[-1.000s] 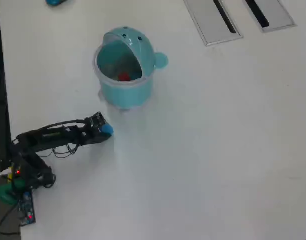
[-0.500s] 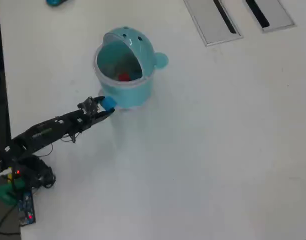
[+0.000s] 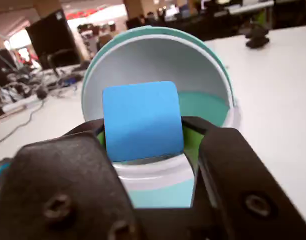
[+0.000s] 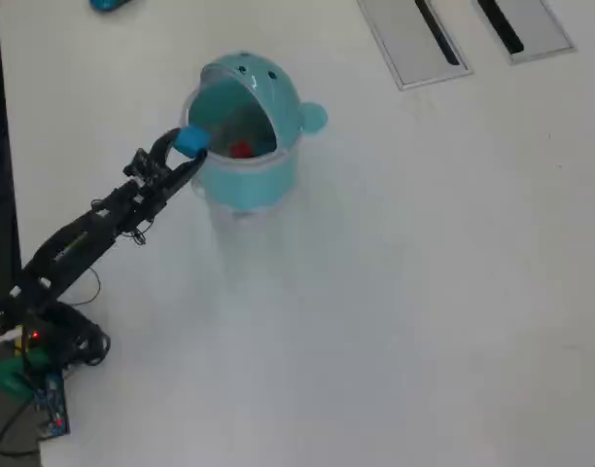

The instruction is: Grasp RGB lego blocks and put them in the bin one by one.

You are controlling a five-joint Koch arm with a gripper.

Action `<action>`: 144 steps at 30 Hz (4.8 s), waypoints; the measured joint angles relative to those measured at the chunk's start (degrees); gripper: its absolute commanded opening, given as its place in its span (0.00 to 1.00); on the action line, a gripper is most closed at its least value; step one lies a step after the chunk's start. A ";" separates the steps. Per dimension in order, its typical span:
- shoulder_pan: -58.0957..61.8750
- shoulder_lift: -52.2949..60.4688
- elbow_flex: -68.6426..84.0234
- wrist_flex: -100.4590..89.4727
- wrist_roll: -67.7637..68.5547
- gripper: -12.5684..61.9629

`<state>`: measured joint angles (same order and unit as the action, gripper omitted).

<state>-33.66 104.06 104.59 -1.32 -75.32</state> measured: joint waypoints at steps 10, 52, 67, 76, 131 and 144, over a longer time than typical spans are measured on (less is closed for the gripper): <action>-0.97 -15.29 -12.13 -6.77 -1.58 0.30; 2.55 -17.31 -10.20 -8.35 -12.66 0.59; 7.47 0.44 5.80 -8.35 -3.60 0.61; 7.56 8.61 10.55 -8.35 0.26 0.61; 20.21 27.07 48.96 -28.21 33.40 0.61; 22.06 27.07 58.27 -35.77 36.56 0.61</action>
<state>-11.60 131.13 162.86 -37.09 -38.76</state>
